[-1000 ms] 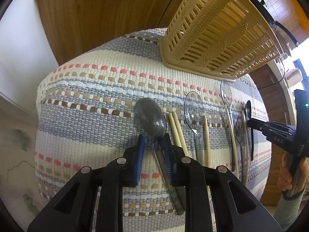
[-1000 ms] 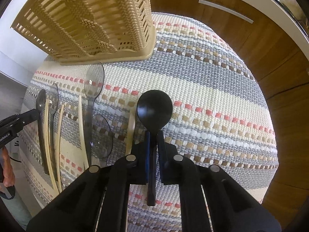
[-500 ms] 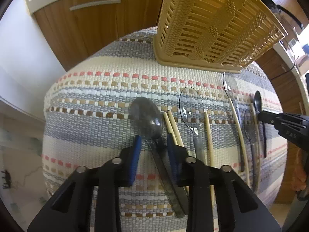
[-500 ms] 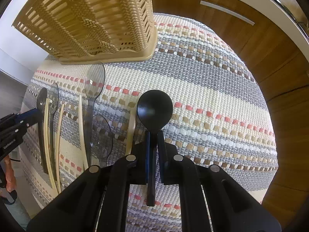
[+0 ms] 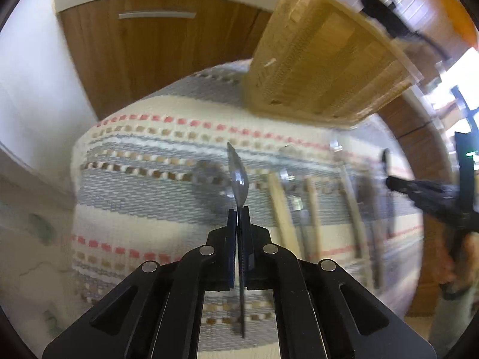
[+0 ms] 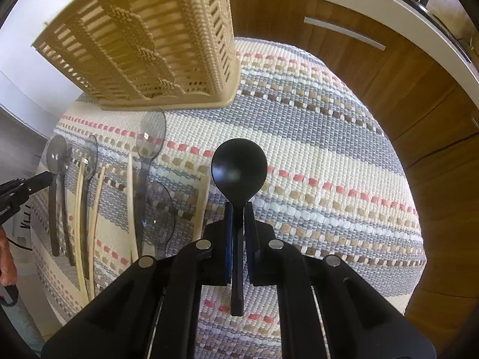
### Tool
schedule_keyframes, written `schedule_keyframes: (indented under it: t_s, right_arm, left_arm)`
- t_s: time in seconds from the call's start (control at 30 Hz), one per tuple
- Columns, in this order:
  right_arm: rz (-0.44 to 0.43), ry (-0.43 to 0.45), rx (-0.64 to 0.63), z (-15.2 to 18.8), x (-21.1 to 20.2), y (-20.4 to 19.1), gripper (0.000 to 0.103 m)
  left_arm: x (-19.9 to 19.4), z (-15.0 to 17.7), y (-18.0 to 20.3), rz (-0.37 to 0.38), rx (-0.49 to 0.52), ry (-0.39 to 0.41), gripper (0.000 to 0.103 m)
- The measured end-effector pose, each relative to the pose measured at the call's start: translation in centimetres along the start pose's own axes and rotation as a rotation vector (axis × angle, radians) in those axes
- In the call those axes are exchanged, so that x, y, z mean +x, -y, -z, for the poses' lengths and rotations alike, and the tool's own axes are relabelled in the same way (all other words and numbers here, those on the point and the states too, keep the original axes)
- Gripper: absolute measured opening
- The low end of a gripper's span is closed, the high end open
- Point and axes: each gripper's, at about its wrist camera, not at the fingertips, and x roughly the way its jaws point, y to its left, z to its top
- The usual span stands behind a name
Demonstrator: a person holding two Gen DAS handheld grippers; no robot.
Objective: Organize utensils
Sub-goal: 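Lift the ladle and spoon with both grippers toward the yellow basket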
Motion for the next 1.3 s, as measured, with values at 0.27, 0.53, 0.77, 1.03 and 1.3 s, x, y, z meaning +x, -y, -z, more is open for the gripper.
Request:
schedule_keyframes:
  t_s: [0.27, 0.53, 0.77, 1.03, 1.3]
  right_arm:
    - [-0.013, -0.022, 0.010, 0.8, 0.6, -0.1, 0.006]
    - [-0.038, -0.040, 0.013, 0.4, 0.9, 0.0, 0.006]
    - [-0.021, -0.049, -0.017, 0.2, 1.1, -1.6, 0.006]
    - [-0.029, 0.025, -0.026, 1.1, -1.3, -2.4, 0.006]
    - [-0.132, 0.216, -0.038, 2.3, -7.2, -2.6, 0.006]
  left_arm:
    - [-0.6, 0.7, -3.2, -0.057, -0.005, -0.040, 0.003]
    - [-0.4, 0.8, -2.7, -0.103, 0.032, -0.073, 0.033]
    - [1.2, 1.0, -0.8, -0.251, 0.087, -0.083, 0.017]
    - [-1.0, 1.7, -0.9, -0.181, 0.044, 0.034, 0.009]
    - [-8.2, 1.4, 3.0, -0.132, 0.113, 0.306, 0.009]
